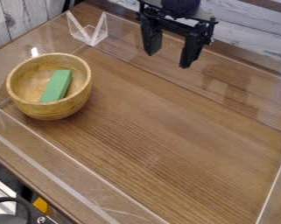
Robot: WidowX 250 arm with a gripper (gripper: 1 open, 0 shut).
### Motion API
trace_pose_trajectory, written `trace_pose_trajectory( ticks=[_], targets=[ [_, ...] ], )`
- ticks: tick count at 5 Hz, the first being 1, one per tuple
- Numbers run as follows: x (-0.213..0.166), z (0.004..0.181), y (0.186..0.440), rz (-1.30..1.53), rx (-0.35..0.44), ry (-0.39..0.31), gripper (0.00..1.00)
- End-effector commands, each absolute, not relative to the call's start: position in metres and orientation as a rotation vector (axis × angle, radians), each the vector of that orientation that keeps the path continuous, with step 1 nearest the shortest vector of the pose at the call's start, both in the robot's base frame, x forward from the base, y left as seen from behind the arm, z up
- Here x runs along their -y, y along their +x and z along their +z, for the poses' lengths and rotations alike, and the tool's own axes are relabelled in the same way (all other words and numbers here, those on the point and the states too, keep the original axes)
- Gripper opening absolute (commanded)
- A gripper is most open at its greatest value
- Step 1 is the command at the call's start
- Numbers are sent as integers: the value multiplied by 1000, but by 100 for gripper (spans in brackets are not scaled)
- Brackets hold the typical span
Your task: Remove the green block from inside the brown bowl and put it on the table
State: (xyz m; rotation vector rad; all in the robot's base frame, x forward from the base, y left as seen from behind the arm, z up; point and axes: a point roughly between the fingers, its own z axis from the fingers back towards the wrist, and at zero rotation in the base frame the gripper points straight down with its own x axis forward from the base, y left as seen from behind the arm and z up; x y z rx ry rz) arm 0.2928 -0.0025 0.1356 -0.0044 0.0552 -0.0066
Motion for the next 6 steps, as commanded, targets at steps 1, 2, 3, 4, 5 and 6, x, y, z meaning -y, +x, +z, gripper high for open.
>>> trace_pose_trajectory(
  ticks=[1, 2, 3, 4, 5, 6],
  targets=[
    [1, 129, 291, 1, -73, -7, 100],
    [-24, 128, 282, 54, -75, -2, 100],
    [-61, 133, 271, 104, -62, 15, 100],
    [-92, 140, 260, 156, -49, 29, 100],
    [-125, 140, 244, 205, -43, 43, 100],
    [-146, 137, 235, 236, -46, 54, 100]
  ],
)
